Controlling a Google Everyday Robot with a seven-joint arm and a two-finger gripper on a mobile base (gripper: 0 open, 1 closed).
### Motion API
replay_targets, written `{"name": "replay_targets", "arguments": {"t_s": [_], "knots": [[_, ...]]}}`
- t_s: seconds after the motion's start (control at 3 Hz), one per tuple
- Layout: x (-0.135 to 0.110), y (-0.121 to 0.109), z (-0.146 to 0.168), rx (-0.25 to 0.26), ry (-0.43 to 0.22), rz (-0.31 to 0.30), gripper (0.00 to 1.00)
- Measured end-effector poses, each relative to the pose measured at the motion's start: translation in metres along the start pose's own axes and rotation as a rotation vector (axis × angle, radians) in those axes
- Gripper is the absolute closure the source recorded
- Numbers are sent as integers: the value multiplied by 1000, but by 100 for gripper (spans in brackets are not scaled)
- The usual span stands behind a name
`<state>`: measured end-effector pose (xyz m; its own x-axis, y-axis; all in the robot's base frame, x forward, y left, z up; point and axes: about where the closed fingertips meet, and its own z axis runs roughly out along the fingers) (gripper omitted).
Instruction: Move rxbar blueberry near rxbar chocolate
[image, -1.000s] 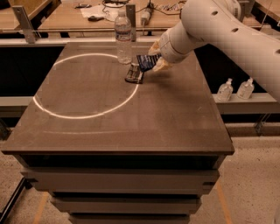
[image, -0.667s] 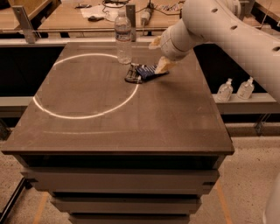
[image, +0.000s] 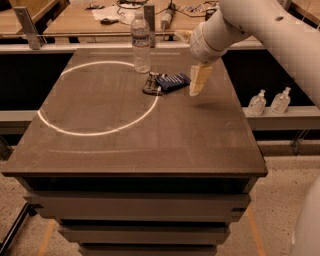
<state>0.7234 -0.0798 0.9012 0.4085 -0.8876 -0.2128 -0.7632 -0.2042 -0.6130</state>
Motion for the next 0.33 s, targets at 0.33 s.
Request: {"name": "replay_targets", "arguments": {"t_s": [0.33], "knots": [[0,0,0,0,0,0,0]]}}
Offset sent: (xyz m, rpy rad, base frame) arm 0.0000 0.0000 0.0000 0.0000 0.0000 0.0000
